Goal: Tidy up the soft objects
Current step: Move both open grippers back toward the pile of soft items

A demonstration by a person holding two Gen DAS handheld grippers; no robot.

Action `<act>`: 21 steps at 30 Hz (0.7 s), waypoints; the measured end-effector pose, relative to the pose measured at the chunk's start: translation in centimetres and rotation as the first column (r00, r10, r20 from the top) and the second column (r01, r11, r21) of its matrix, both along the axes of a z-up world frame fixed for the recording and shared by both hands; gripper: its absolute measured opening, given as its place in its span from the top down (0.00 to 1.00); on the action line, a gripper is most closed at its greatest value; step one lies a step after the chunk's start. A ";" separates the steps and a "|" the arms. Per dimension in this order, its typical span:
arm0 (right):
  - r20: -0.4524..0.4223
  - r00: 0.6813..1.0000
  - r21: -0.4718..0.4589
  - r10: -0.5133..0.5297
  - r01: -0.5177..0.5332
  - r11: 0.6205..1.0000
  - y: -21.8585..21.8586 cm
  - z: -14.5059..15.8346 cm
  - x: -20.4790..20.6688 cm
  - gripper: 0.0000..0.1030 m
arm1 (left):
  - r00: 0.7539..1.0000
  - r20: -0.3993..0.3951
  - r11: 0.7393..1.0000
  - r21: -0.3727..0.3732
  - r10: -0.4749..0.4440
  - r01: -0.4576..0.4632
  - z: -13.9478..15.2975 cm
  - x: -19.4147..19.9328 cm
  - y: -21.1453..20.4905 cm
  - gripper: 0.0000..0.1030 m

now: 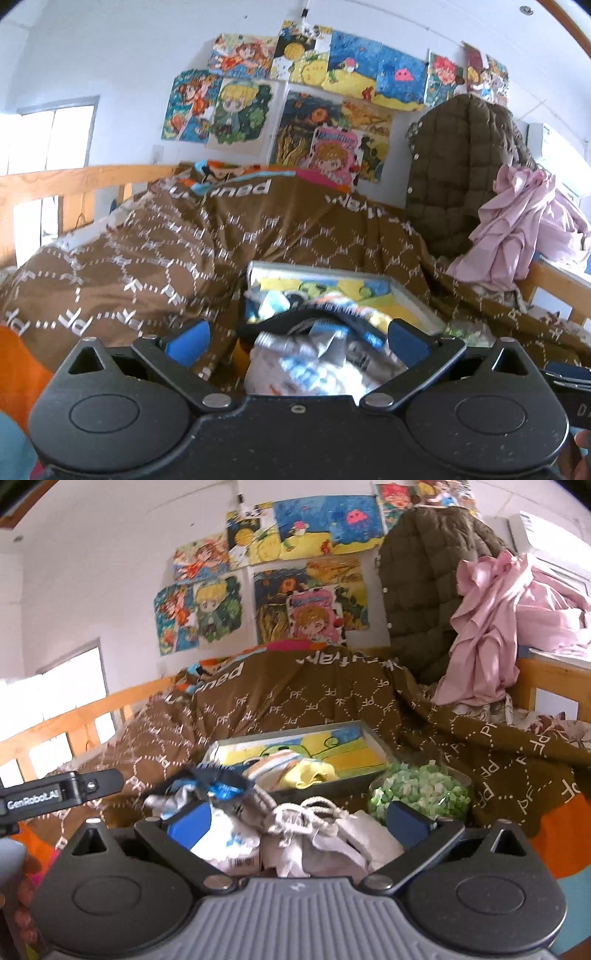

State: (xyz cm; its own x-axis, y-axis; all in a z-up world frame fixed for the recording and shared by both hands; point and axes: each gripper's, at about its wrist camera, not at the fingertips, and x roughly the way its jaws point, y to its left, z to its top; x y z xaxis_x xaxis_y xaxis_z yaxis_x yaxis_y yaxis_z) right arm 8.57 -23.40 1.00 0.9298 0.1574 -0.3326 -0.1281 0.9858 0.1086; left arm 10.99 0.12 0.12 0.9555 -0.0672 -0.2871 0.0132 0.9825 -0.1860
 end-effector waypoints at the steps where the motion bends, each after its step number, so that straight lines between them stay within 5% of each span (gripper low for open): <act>1: -0.003 1.000 -0.004 0.001 -0.001 1.000 0.2 -0.1 -0.1 0.00 | 1.000 -0.008 1.000 0.000 0.000 0.000 -0.3 -0.1 0.2 0.01; 21: -0.183 0.983 -0.067 0.003 -0.015 0.998 1.3 -2.3 2.0 0.00 | 0.986 -0.162 0.999 0.030 -0.034 0.040 -3.6 0.5 0.6 0.01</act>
State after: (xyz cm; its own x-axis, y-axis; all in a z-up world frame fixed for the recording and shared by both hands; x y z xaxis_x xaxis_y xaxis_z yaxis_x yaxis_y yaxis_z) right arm 10.60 -22.14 -1.33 0.8510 0.1369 -0.5069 -0.1211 0.9906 0.0643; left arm 11.52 0.73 -3.44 0.8933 -0.0895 -0.4404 0.0222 0.9875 -0.1558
